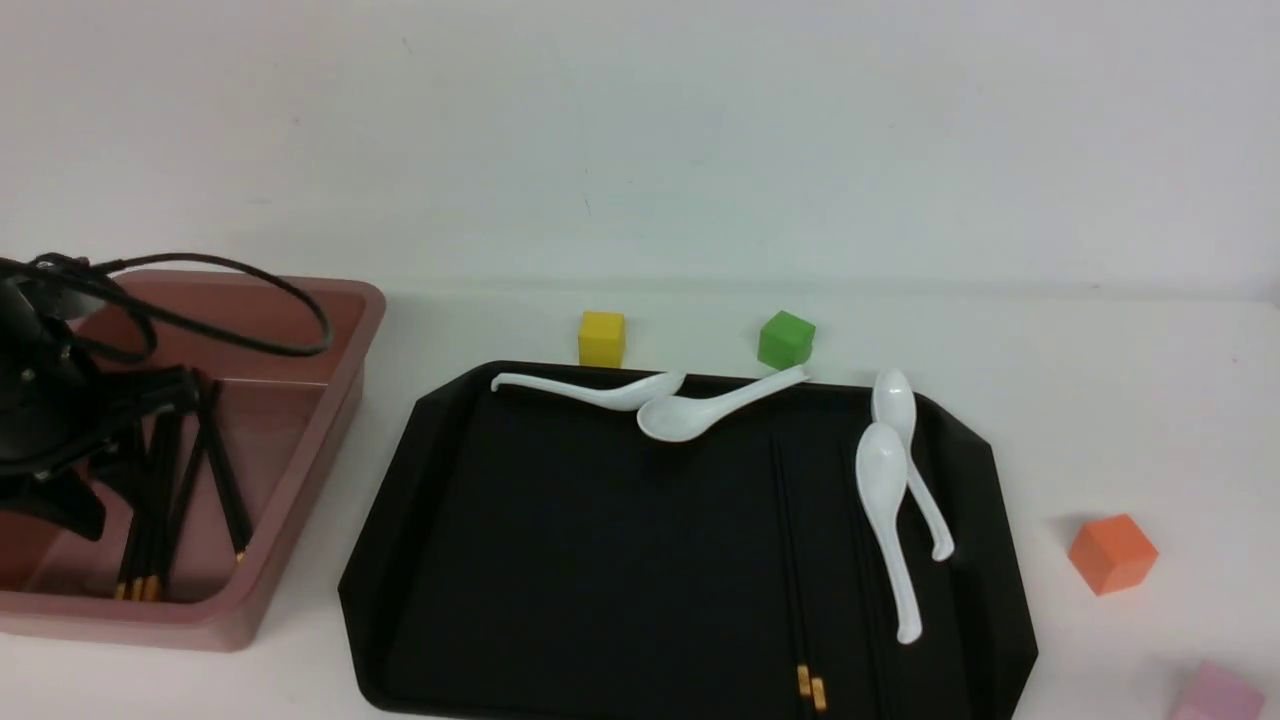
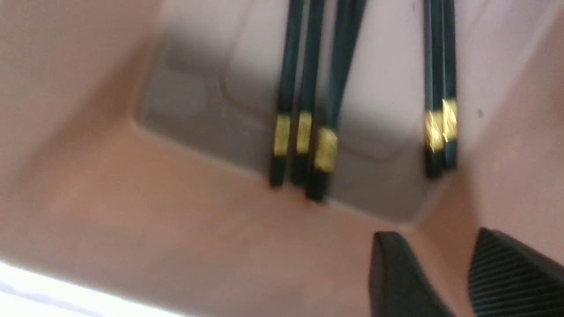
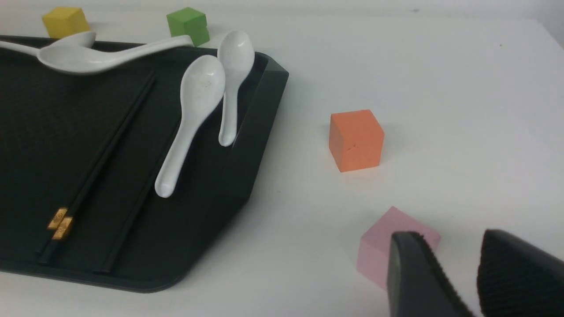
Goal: On white tablecloth take chopsticks from black tray and put them in box.
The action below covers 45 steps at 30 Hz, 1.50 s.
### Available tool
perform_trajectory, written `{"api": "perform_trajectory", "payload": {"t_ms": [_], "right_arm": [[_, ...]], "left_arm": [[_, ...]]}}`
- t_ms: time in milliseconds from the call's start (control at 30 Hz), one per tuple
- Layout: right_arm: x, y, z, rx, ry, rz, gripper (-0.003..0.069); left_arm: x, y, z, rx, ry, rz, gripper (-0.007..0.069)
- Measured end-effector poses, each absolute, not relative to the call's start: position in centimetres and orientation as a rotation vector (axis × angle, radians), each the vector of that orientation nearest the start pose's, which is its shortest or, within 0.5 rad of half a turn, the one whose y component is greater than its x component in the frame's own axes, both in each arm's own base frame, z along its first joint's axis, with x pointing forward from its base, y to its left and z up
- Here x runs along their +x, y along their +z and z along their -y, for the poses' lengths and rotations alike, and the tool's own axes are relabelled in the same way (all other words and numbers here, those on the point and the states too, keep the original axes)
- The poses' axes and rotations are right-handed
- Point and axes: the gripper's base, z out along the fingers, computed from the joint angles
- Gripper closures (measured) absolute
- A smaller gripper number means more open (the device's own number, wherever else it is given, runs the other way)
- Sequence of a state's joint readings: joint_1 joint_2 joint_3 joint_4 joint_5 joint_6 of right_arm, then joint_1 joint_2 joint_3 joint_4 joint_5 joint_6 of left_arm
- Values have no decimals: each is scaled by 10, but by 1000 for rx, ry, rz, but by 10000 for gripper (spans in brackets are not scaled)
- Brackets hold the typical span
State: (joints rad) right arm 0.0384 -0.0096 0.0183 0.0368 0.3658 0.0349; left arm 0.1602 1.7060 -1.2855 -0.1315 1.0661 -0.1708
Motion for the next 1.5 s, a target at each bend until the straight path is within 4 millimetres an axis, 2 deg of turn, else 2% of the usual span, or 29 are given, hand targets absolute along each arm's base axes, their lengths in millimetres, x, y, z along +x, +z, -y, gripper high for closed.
{"api": "perform_trajectory", "payload": {"t_ms": [200, 267, 300, 333, 433, 567, 633, 800, 900, 1000, 1067, 1200, 1300, 1500], "right_arm": [[53, 175, -3, 20, 87, -1859, 417], [53, 175, -3, 20, 87, -1859, 417], [53, 175, -3, 20, 87, -1859, 417], [53, 175, -3, 20, 87, -1859, 417], [53, 175, -3, 20, 87, -1859, 417], [53, 175, -3, 20, 87, -1859, 417], [53, 175, -3, 20, 87, -1859, 417], [53, 175, -3, 20, 87, -1859, 417], [53, 175, -3, 20, 87, -1859, 417], [53, 175, -3, 20, 87, -1859, 417], [53, 175, -3, 20, 87, -1859, 417], [53, 175, -3, 20, 87, -1859, 417], [53, 175, -3, 20, 87, -1859, 417], [53, 175, -3, 20, 87, -1859, 417]], "left_arm": [[313, 290, -39, -504, -193, -2806, 637], [307, 302, -37, -483, -198, -2771, 637], [295, 318, -35, -462, -208, -2720, 637], [290, 322, -33, -452, -215, -2706, 637], [259, 344, -25, -390, -250, -2628, 637], [216, 357, -13, -311, -311, -2540, 637], [187, 360, -4, -257, -351, -2476, 637], [115, 350, 18, -168, -470, -2239, 637], [82, 337, 26, -180, -518, -2073, 637], [57, 319, 29, -215, -543, -1889, 637], [48, 309, 29, -255, -569, -1801, 637], [45, 290, 26, -351, -615, -1715, 637], [48, 277, 25, -386, -624, -1736, 637], [52, 263, 24, -401, -612, -1773, 637]]}}
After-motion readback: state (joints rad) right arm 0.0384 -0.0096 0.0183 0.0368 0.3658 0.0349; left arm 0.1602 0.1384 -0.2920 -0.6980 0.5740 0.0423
